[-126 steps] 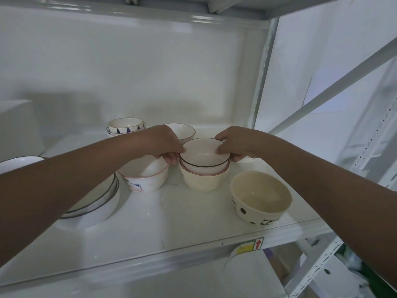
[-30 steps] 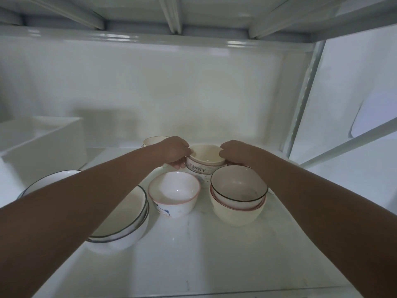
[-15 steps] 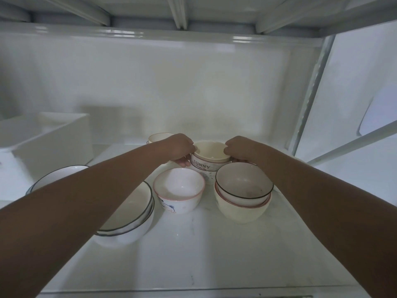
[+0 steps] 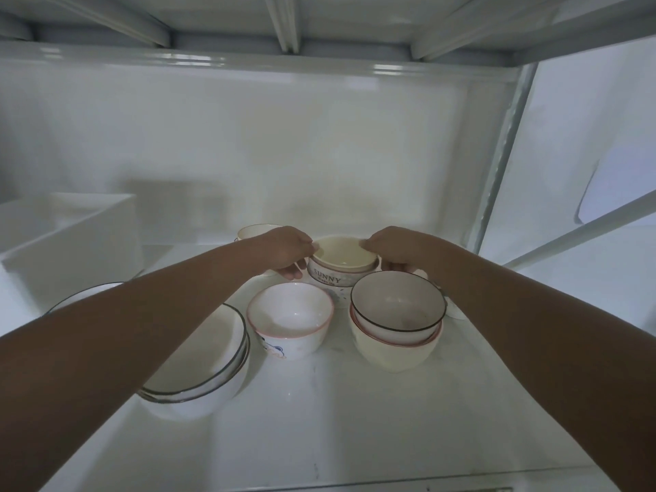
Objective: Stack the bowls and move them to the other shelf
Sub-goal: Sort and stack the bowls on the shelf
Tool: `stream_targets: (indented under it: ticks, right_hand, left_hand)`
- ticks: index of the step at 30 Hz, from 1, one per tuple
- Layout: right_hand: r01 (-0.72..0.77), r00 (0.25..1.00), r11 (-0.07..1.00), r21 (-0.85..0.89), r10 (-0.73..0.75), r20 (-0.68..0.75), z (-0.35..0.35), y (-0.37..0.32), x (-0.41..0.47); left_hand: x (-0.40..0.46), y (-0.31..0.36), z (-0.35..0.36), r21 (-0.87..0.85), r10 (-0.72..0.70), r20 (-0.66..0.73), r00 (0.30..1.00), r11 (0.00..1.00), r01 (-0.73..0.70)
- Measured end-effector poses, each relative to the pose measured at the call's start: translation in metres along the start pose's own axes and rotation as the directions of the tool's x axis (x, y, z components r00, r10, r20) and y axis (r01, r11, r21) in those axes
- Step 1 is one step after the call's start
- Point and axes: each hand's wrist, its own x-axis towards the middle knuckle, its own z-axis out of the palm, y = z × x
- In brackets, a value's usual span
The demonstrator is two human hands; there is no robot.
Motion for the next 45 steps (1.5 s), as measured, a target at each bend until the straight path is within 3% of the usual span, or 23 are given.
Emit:
stream_targets:
  ticks: [4,6,12,14,18,21,27,32,36,45]
  right_hand:
    - [-0.034,0.995,0.997,0.074,0.041,-0.095,-0.036,0.019,-0.006]
    - [-0.056,0.983,0.996,0.065,0.066,-0.169,-0.057,0.037,-0.011]
    - [-0.220,0.917,0.959,-0.177,0.142,-0.372,-0.088,0.108,-0.027]
    - [-0.268,0.917,0.946,-0.183,0.193,-0.348,-0.090,0.128,-0.032]
    - [-0.353,0.922,0.928,0.123,0.367,-0.122,-0.079,0.149,-0.045]
    - [-0.330,0.926,0.910,0.251,0.364,-0.100,-0.067,0.152,-0.047]
    - [-0.292,0.927,0.922,0.255,0.338,-0.160,-0.063,0.150,-0.047]
    - [-0.301,0.929,0.895,0.329,0.354,-0.112,-0.063,0.152,-0.050]
    - [-0.337,0.920,0.812,0.476,0.391,-0.017,-0.059,0.159,-0.049]
    - [-0.295,0.932,0.835,0.464,0.358,-0.052,-0.056,0.159,-0.045]
  left_hand:
    - [-0.002,-0.007,-0.011,0.035,-0.018,0.013,1.000,0.999,0.017]
    - [-0.005,-0.010,-0.019,0.136,-0.011,0.059,0.998,0.991,0.003]
    - [-0.016,-0.033,-0.039,0.419,-0.139,0.291,0.947,0.908,0.004]
    - [-0.017,-0.038,-0.038,0.432,-0.165,0.353,0.921,0.902,-0.004]
    - [-0.019,-0.043,-0.033,0.378,-0.188,0.446,0.875,0.926,0.006]
    - [-0.020,-0.043,-0.033,0.359,-0.184,0.450,0.874,0.933,0.011]
    - [-0.025,-0.044,-0.034,0.271,-0.173,0.436,0.883,0.961,0.054]
    - [-0.029,-0.045,-0.036,0.194,-0.152,0.409,0.900,0.978,0.077]
    - [-0.028,-0.047,-0.038,0.176,-0.118,0.362,0.925,0.983,0.057]
    - [-0.030,-0.051,-0.046,0.063,-0.164,0.374,0.913,0.987,0.151]
